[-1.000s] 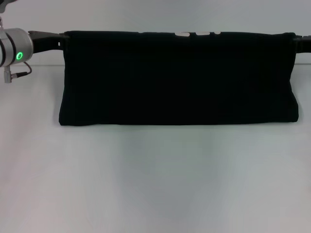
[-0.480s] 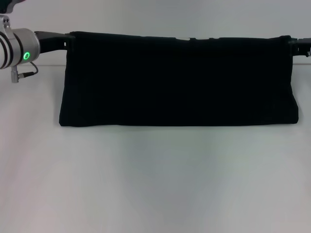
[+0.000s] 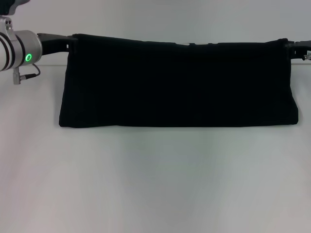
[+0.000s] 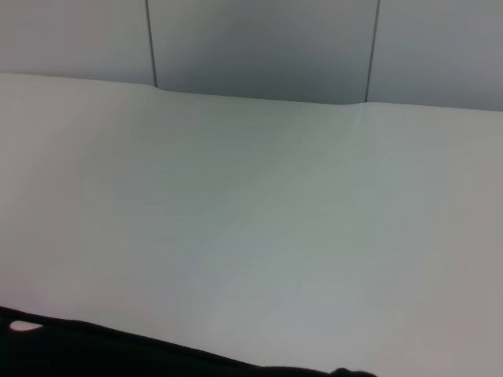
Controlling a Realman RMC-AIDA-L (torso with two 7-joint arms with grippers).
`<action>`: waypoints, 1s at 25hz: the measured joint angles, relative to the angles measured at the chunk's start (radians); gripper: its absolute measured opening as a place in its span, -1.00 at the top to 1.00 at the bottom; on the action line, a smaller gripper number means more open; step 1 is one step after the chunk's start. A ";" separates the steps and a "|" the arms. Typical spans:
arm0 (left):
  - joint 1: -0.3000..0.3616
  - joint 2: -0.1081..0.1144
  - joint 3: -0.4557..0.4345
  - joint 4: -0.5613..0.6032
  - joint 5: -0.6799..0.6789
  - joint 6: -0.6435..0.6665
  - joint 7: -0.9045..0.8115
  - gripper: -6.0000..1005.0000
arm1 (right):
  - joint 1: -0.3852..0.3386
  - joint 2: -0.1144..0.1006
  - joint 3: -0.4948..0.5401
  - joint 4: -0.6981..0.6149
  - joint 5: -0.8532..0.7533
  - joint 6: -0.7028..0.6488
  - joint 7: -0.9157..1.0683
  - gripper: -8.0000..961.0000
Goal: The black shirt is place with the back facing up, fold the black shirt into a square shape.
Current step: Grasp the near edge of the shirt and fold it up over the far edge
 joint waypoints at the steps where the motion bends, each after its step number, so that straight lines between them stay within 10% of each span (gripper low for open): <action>1: 0.000 0.000 0.000 -0.001 0.000 -0.002 0.000 0.98 | 0.000 0.000 0.000 0.000 0.000 0.000 0.000 0.92; 25: 0.000 -0.007 -0.002 -0.002 0.000 -0.010 -0.007 0.93 | 0.004 0.003 0.000 0.000 0.000 0.019 0.000 0.92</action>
